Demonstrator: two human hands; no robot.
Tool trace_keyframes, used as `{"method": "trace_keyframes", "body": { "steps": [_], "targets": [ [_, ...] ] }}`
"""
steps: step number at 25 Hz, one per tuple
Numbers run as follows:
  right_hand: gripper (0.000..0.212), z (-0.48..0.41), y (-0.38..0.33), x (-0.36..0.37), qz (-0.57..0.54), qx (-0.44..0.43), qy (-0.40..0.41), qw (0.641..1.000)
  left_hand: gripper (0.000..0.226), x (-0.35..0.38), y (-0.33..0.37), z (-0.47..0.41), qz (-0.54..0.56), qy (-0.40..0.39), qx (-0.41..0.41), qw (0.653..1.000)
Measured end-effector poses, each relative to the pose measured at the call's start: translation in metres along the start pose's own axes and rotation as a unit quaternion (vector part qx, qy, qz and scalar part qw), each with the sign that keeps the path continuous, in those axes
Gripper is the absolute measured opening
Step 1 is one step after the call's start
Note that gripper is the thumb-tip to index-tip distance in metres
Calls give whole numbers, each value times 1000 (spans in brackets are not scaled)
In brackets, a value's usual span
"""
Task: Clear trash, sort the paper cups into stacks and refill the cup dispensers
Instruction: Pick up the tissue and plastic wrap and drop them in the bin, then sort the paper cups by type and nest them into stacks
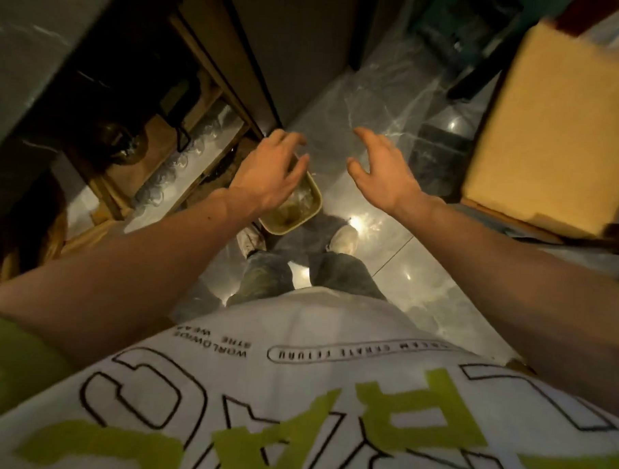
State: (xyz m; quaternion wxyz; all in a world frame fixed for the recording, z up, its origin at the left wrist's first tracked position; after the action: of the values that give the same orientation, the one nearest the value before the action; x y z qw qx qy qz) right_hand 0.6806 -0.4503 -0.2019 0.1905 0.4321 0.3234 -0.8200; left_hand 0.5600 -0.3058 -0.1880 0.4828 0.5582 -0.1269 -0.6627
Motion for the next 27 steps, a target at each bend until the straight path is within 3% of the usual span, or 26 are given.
{"method": "trace_keyframes", "body": {
  "steps": [7, 14, 19, 27],
  "targets": [
    [55, 71, -2, -80, 18, -11, 113, 993, 44, -22, 98, 22, -61, -13, 142, 988],
    [54, 164, 4, -142, 85, 92, 265, 956, 43, -46, 194, 37, -91, -39, 331, 938],
    [52, 254, 26, -179, 129, 211, 352, 903, 48, -32, 272, 51, -84, -70, 470, 876],
    [51, 445, 103, -214, 191, 379, 437, 793, 44, 82, 423, 130, -43, -145, 607, 780]
  ]
}}
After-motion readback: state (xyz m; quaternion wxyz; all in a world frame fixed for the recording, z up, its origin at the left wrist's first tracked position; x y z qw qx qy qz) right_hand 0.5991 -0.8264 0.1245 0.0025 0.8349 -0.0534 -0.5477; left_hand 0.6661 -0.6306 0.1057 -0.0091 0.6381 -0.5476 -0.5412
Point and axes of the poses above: each hand's wrist, its own z-axis away from the middle knuckle, its own x-axis out of the palm, y = z × x, the point moved 4 cm from there along -z, towards the middle knuckle, and after that the axes turned 15 degrees about z, right-handed, at the moved point
